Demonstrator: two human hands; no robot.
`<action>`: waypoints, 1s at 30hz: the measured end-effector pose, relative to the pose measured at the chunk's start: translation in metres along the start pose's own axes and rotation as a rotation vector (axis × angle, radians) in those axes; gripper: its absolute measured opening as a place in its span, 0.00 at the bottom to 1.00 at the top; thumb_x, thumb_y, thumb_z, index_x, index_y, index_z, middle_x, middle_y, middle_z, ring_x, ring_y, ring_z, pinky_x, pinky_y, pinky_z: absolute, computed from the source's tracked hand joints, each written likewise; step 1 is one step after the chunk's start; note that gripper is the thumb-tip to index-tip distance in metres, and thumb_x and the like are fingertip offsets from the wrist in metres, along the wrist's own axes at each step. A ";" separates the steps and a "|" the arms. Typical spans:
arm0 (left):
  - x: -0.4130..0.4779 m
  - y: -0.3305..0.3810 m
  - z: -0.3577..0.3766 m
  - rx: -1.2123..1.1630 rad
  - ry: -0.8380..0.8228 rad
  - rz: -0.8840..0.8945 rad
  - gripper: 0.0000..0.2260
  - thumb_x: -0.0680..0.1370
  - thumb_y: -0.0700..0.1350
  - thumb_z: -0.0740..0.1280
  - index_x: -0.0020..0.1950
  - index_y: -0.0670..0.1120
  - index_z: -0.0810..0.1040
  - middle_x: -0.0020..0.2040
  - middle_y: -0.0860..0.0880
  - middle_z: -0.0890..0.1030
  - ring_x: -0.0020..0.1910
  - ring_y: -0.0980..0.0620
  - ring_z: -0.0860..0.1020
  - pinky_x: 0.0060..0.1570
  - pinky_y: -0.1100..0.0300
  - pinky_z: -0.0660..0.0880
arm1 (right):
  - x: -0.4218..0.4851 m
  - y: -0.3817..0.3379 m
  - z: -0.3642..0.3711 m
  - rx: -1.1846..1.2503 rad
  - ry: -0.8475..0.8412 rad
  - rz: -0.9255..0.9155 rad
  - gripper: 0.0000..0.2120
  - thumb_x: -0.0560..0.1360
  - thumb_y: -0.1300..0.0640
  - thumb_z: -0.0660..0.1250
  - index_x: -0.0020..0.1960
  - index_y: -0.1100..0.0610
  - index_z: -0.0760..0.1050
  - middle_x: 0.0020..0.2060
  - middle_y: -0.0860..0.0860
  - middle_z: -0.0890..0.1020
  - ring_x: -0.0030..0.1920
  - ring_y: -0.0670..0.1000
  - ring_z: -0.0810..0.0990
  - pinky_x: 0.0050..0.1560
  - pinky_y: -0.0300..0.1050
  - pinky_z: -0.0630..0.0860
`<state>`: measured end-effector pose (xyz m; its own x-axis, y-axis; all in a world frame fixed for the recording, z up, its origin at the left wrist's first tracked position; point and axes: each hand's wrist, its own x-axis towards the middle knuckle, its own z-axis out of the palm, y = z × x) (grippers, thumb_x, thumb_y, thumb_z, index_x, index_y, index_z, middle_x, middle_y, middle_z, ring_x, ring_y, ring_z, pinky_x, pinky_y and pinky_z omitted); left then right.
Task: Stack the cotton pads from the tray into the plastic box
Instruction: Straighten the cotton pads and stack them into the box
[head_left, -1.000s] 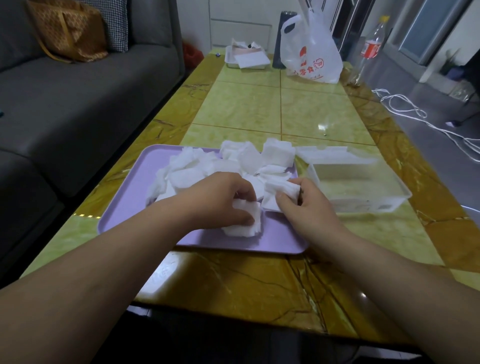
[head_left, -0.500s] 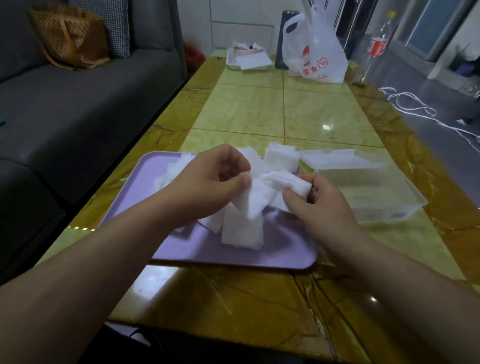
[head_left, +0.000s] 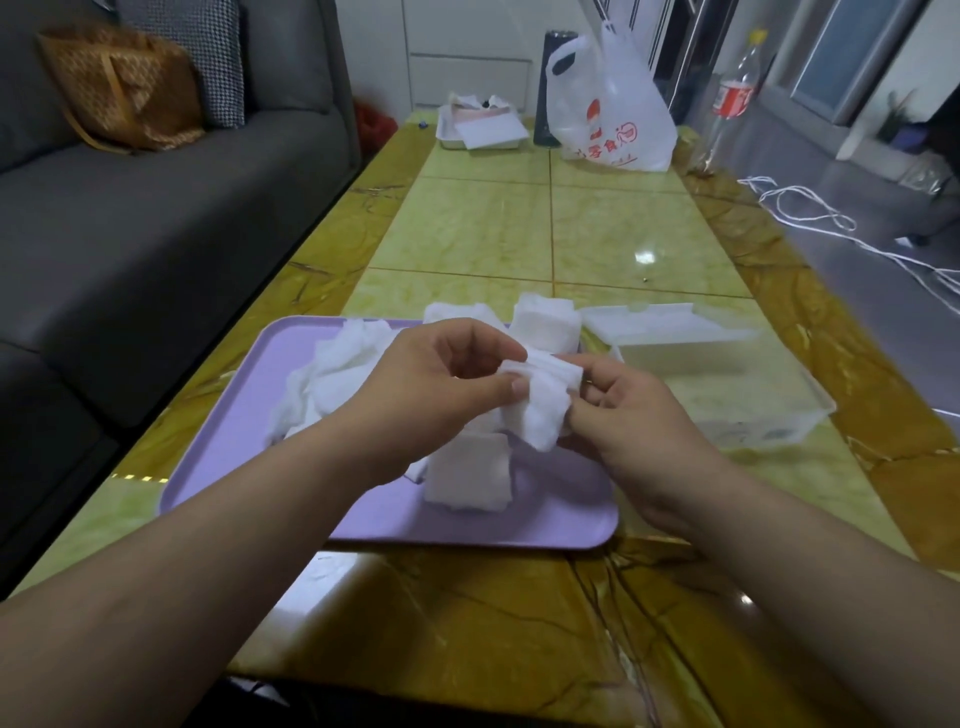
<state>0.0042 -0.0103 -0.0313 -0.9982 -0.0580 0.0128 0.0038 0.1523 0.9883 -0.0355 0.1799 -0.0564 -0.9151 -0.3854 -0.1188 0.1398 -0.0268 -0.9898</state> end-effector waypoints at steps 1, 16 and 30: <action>0.000 0.000 0.000 0.000 0.017 0.001 0.07 0.75 0.35 0.76 0.52 0.43 0.84 0.42 0.49 0.86 0.39 0.59 0.81 0.36 0.69 0.74 | -0.001 -0.001 0.001 0.009 -0.011 -0.002 0.14 0.79 0.67 0.68 0.64 0.59 0.79 0.52 0.57 0.88 0.54 0.56 0.87 0.55 0.49 0.84; 0.001 -0.007 0.000 0.116 0.091 -0.034 0.12 0.71 0.45 0.81 0.52 0.47 0.83 0.38 0.43 0.80 0.34 0.53 0.77 0.36 0.59 0.76 | -0.005 -0.005 0.004 -0.013 0.006 0.042 0.18 0.78 0.69 0.68 0.66 0.57 0.76 0.58 0.58 0.85 0.59 0.58 0.84 0.62 0.58 0.80; -0.004 -0.006 0.005 0.395 -0.193 0.002 0.08 0.76 0.50 0.75 0.54 0.52 0.82 0.37 0.50 0.83 0.34 0.56 0.77 0.36 0.59 0.73 | -0.004 -0.006 0.014 -0.167 0.049 0.096 0.40 0.60 0.57 0.64 0.72 0.45 0.67 0.63 0.48 0.75 0.62 0.51 0.77 0.60 0.46 0.75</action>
<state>0.0081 -0.0060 -0.0378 -0.9911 0.1224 -0.0514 0.0200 0.5204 0.8537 -0.0270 0.1689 -0.0485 -0.9183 -0.3338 -0.2130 0.1663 0.1631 -0.9725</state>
